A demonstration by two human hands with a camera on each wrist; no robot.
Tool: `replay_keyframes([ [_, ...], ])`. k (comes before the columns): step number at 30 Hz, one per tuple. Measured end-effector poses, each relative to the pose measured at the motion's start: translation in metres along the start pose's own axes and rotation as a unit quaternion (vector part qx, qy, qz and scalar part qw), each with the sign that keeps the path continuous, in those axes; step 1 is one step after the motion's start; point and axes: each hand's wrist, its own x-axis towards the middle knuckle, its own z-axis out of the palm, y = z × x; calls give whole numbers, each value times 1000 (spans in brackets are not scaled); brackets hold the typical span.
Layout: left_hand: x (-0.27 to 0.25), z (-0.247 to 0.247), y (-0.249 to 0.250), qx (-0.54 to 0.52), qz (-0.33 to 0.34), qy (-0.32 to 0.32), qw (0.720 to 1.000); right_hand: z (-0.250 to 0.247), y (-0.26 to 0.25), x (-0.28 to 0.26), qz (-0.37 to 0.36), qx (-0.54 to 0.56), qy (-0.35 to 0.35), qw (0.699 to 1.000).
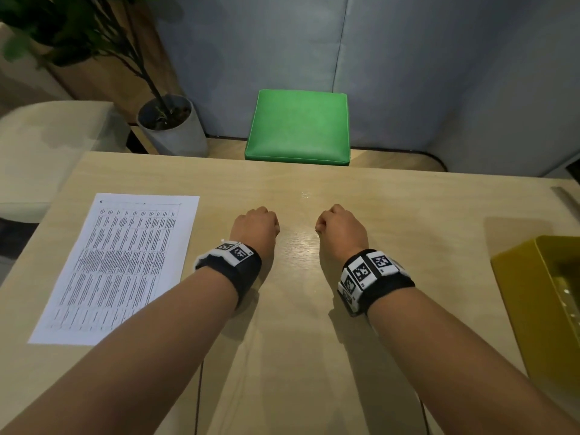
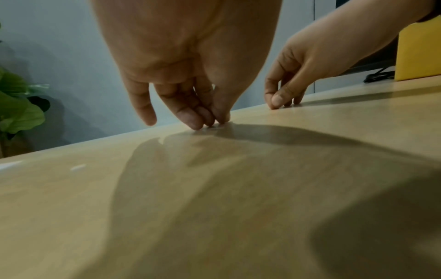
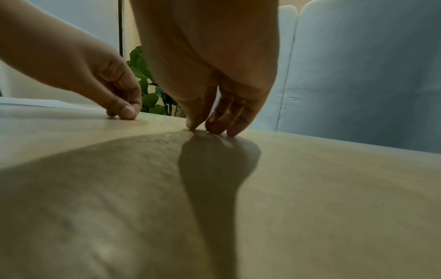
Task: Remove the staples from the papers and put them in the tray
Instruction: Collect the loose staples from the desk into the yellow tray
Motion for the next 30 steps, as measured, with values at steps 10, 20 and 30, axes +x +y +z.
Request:
replay_keyframes([
  [10, -9, -22, 1, -26, -43, -57, 997, -28, 1, -19, 39, 18, -48, 998],
  [20, -18, -49, 15, -100, -54, -11, 993, -62, 13, -40, 48, 66, -14, 997],
  [30, -17, -68, 44, -108, -59, 26, 992, -100, 52, -72, 65, 99, 38, 992],
])
